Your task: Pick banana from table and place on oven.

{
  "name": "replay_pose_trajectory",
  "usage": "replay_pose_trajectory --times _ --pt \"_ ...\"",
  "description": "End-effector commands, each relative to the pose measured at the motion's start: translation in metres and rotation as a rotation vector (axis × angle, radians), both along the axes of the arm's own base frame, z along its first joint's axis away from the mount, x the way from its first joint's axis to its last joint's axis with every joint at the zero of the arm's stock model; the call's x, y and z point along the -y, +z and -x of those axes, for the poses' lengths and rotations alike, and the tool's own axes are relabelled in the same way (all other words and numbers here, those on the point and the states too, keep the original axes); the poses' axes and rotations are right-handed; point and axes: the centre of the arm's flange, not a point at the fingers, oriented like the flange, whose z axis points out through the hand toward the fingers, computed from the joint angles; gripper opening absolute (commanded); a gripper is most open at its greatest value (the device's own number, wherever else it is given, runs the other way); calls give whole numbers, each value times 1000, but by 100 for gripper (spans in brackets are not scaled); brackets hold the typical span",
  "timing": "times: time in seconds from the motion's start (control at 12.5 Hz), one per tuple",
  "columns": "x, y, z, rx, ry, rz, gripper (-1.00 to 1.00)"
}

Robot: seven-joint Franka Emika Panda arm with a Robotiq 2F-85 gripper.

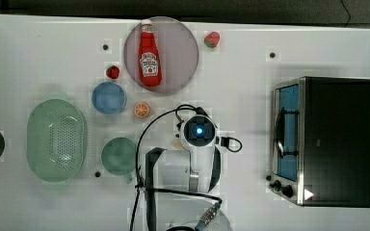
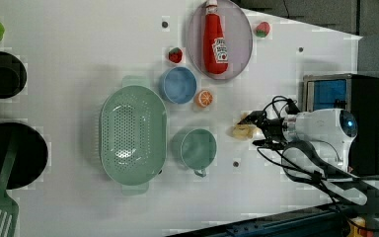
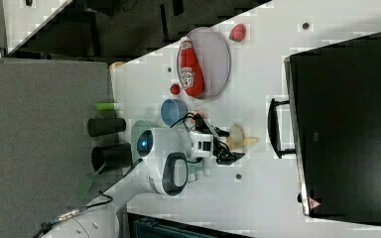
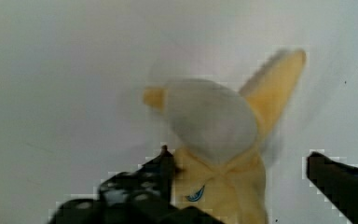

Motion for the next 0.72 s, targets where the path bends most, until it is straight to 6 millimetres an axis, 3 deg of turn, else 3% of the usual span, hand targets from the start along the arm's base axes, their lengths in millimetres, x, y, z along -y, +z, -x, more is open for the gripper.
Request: replay_pose_trajectory --times 0.08,0.32,0.4,0.56,0.72 --pt "1 24 -13 85 -6 6 17" --pt "0 24 -13 85 -7 5 -51" --pt "0 24 -12 84 -7 5 -62" --pt "1 26 -13 89 -7 5 -62" --pt "1 50 -20 128 -8 5 -62"
